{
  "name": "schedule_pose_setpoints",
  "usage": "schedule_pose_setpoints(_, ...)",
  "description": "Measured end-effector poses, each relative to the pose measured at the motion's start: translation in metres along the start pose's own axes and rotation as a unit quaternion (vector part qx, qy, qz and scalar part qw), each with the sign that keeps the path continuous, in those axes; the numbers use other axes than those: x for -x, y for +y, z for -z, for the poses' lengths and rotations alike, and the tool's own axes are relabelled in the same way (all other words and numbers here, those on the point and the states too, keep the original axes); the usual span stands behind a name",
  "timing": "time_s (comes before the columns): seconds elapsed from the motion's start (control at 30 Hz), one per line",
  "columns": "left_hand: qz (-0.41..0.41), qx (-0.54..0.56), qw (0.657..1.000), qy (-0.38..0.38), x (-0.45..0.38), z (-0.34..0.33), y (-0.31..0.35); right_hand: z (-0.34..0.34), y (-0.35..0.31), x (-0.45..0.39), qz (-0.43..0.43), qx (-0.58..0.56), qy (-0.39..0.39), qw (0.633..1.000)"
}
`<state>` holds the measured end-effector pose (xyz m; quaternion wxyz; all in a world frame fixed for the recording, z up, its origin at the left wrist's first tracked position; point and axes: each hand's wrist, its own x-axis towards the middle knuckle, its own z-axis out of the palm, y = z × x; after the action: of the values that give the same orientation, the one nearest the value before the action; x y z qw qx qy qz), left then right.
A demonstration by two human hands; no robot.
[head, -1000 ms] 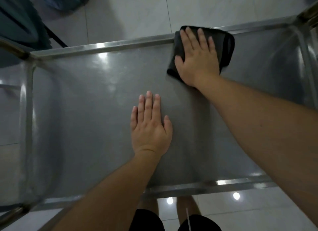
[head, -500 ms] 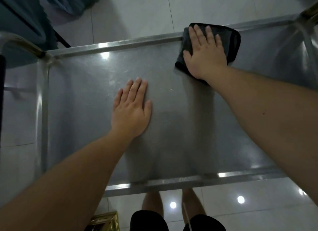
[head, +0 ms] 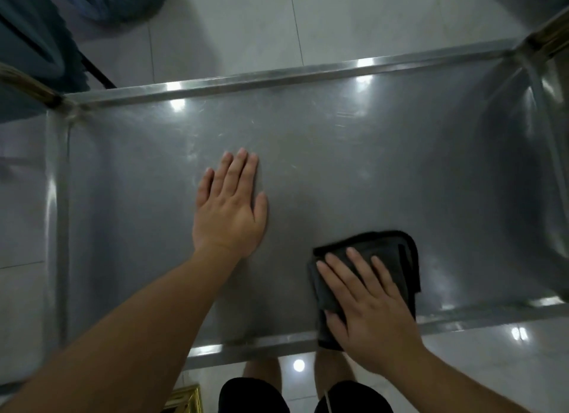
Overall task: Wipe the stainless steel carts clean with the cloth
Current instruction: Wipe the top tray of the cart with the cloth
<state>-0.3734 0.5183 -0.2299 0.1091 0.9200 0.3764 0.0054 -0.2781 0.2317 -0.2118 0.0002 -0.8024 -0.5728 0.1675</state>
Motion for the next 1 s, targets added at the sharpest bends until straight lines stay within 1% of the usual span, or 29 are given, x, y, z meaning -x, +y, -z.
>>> schedule_pose_setpoints(0.07, -0.002, -0.005, 1.0, 0.004, 0.0, 0.0, 0.0, 0.011, 0.005, -0.05, 0.008, -0.001, 0.028, 1.0)
schedule_pose_setpoints(0.1, -0.003, -0.004, 1.0, 0.005, 0.001, 0.0, 0.0, 0.018, 0.007, -0.082, -0.003, 0.002, 0.047, 0.999)
schedule_pose_setpoints(0.17, -0.004, -0.006, 1.0, 0.009, 0.001, 0.0, 0.0, 0.039, 0.01, -0.157, -0.053, -0.007, 0.089, 0.995)
schedule_pose_setpoints(0.2, -0.004, -0.007, 1.0, 0.006, 0.0, 0.0, 0.0, 0.049, 0.01, -0.196, -0.083, -0.019, 0.098, 0.992)
schedule_pose_setpoints(0.3, 0.0, -0.007, 1.0, 0.002, -0.001, 0.002, 0.001, 0.079, 0.009, -0.294, -0.137, -0.041, 0.07, 0.987)
schedule_pose_setpoints(0.37, -0.002, -0.007, 1.0, 0.005, 0.0, 0.001, 0.0, 0.085, 0.007, -0.324, -0.137, -0.033, 0.059, 0.988)
schedule_pose_setpoints(0.4, -0.003, -0.006, 1.0, 0.006, -0.001, 0.0, -0.001, 0.085, 0.006, -0.325, -0.133, -0.028, 0.059, 0.989)
schedule_pose_setpoints(0.5, -0.001, -0.005, 1.0, 0.009, -0.001, 0.0, 0.0, 0.076, 0.002, -0.286, -0.099, -0.024, 0.076, 0.992)
schedule_pose_setpoints(0.63, -0.005, 0.003, 1.0, 0.008, -0.001, 0.002, 0.0, 0.043, 0.0, -0.175, -0.02, -0.003, 0.096, 0.995)
schedule_pose_setpoints(0.77, 0.004, 0.011, 1.0, -0.003, 0.0, 0.006, 0.001, 0.008, 0.027, -0.039, 0.065, 0.024, 0.052, 0.996)
schedule_pose_setpoints(0.83, 0.007, 0.012, 1.0, -0.012, -0.001, 0.007, 0.003, 0.004, 0.058, 0.001, 0.081, 0.024, 0.033, 0.996)
schedule_pose_setpoints(0.9, 0.006, 0.012, 1.0, -0.019, 0.0, 0.008, 0.004, 0.006, 0.096, 0.02, 0.053, 0.018, 0.037, 0.998)
schedule_pose_setpoints(0.97, 0.007, 0.014, 1.0, -0.021, 0.0, 0.009, 0.004, 0.009, 0.137, 0.029, -0.021, 0.013, 0.055, 0.998)
schedule_pose_setpoints(1.0, 0.009, 0.014, 1.0, -0.02, 0.0, 0.009, 0.004, 0.009, 0.159, 0.033, -0.074, 0.01, 0.066, 0.995)
